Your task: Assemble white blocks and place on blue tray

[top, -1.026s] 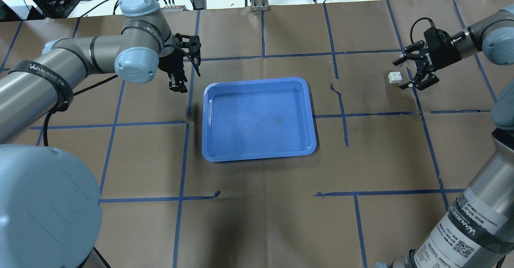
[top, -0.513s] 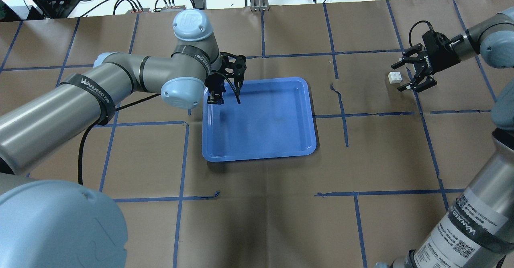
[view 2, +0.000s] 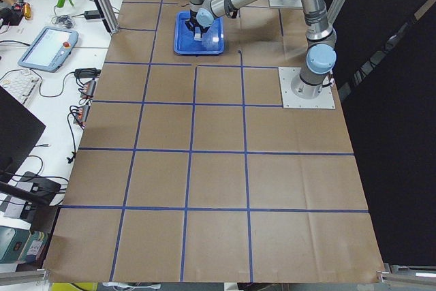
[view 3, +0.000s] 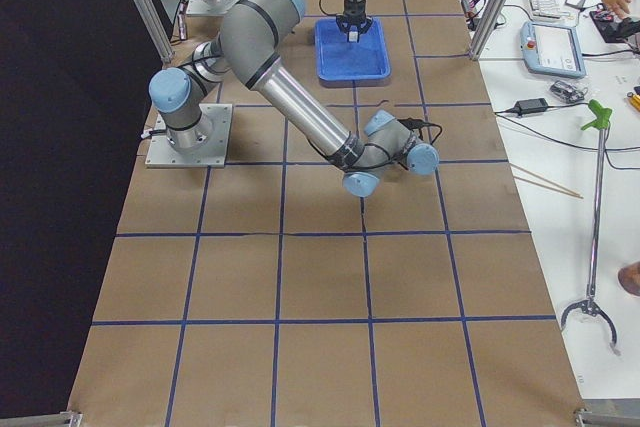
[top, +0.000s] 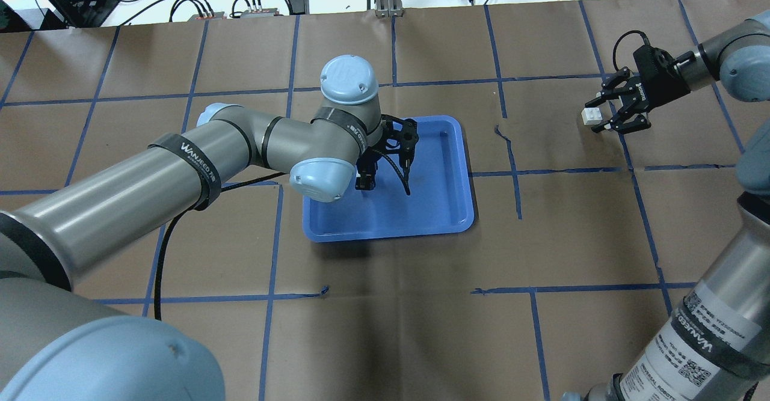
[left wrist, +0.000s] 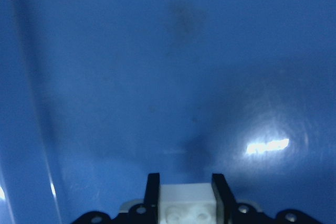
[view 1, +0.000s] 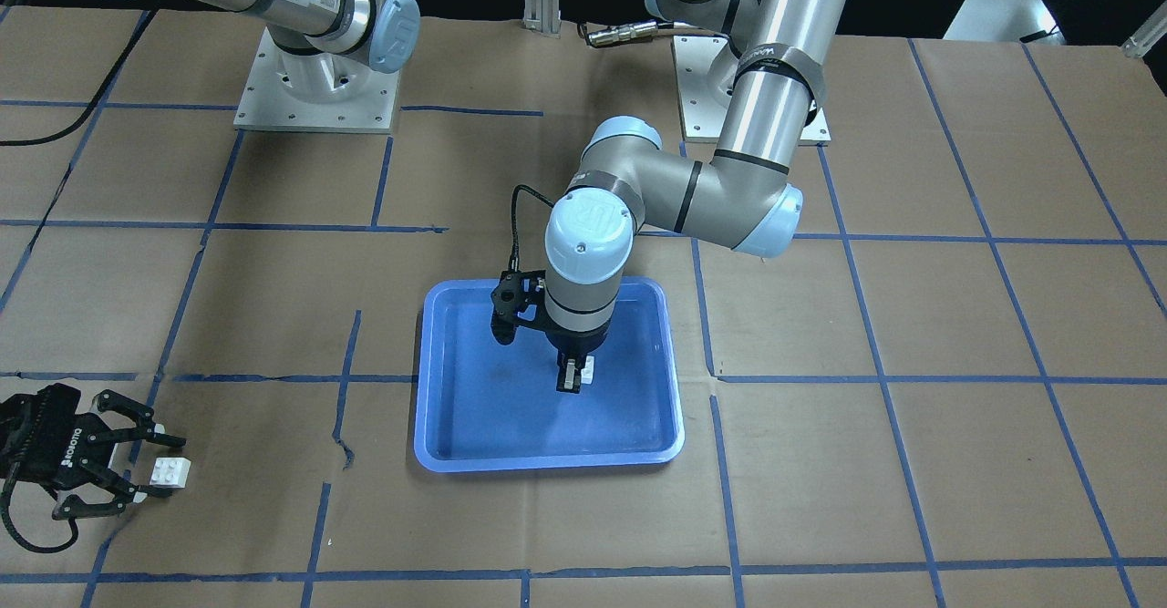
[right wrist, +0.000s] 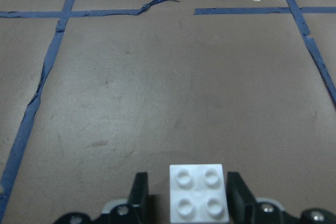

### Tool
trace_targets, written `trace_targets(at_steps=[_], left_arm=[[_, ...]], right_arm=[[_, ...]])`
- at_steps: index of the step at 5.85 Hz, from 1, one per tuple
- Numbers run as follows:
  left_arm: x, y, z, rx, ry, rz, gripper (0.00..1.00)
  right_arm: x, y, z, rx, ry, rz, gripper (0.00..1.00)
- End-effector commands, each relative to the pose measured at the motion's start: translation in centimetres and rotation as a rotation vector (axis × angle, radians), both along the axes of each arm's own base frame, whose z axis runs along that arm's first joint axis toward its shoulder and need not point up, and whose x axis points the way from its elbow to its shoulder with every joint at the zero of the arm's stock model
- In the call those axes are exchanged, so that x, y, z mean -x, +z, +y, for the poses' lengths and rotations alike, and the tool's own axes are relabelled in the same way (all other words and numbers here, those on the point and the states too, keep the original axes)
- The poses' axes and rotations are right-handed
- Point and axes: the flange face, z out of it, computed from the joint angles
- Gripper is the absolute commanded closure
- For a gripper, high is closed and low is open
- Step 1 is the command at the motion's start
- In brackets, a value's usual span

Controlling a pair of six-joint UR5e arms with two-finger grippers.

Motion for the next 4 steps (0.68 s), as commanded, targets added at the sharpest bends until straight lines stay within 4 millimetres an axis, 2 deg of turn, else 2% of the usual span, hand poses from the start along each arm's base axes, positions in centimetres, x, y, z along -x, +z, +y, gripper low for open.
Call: trace_targets(at_steps=[1,2,3,4], left_arm=[[1.2,-0.5,0.7,-0.014,0.052,0.001,0.91],[1.8,-0.5,1.2,-0.014,0.062,-0.002,0.9],[1.9,-1.1,1.3,-0.02,0.083,-0.003,0.73],[1.9,-1.4,1.4,-0.029,0.097,-0.005,0.49]], right_arm=[[0.1,0.5,-0.3,0.009,0.0,0.006,0.56],[0.3,0.9,-0.4,0.014,-0.005,0.008,0.6],[0.2,1.5,-0.6,0.019,-0.01,0.01,0.61],[0.3,1.8,-0.7,0.025,-0.012,0.013,0.62]])
